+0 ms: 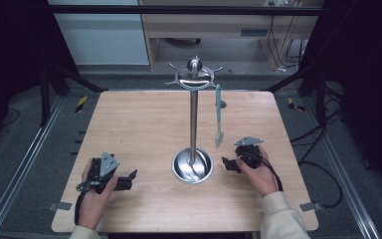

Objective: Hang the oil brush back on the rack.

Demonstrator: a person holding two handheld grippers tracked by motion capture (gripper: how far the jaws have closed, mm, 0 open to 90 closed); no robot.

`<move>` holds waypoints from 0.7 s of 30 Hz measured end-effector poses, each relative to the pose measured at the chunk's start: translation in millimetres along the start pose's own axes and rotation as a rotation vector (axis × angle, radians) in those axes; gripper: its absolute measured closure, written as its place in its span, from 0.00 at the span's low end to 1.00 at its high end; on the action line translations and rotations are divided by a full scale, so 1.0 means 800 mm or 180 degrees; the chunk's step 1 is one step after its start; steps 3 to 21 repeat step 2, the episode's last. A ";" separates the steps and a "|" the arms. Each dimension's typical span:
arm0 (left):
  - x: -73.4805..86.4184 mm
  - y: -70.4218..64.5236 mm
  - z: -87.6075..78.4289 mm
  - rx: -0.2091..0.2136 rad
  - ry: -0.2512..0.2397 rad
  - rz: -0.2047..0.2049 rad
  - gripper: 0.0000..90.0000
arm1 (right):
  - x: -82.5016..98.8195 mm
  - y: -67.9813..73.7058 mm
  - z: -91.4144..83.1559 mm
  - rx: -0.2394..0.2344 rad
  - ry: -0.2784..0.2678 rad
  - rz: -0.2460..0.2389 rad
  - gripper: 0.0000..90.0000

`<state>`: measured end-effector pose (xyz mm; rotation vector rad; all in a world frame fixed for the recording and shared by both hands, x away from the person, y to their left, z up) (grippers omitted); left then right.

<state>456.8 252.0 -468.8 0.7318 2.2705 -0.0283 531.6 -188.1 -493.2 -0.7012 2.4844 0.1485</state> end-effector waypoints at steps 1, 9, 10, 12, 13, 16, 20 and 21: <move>0.000 0.000 0.000 0.0003 0.0005 0.0009 0.03 | 0.000 0.000 0.000 -0.0007 0.0012 0.0007 0.14; 0.000 -0.001 0.000 0.0005 0.0008 0.0015 0.03 | 0.000 -0.001 0.000 0.0006 0.0031 0.0002 0.14; 0.000 -0.001 0.000 0.0005 0.0008 0.0015 0.03 | 0.000 -0.001 0.000 0.0006 0.0031 0.0002 0.14; 0.000 -0.001 0.000 0.0005 0.0008 0.0015 0.03 | 0.000 -0.001 0.000 0.0006 0.0031 0.0002 0.14; 0.000 -0.001 0.000 0.0005 0.0008 0.0015 0.03 | 0.000 -0.001 0.000 0.0006 0.0031 0.0002 0.14; 0.000 -0.001 0.000 0.0005 0.0008 0.0015 0.03 | 0.000 -0.001 0.000 0.0006 0.0031 0.0002 0.14; 0.000 -0.001 0.000 0.0005 0.0008 0.0015 0.03 | 0.000 -0.001 0.000 0.0006 0.0031 0.0002 0.14; 0.000 -0.001 0.000 0.0005 0.0008 0.0015 0.03 | 0.000 -0.001 0.000 0.0006 0.0031 0.0002 0.14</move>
Point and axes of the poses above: each handheld gripper's, and its own axes: z roughly forward along the jaws, x roughly out of its underside, y roughly to its left, the point moved 1 cm from there along z, roughly forward along the jaws, and after that the axes turned 15 degrees about y, right-handed, at the moved point
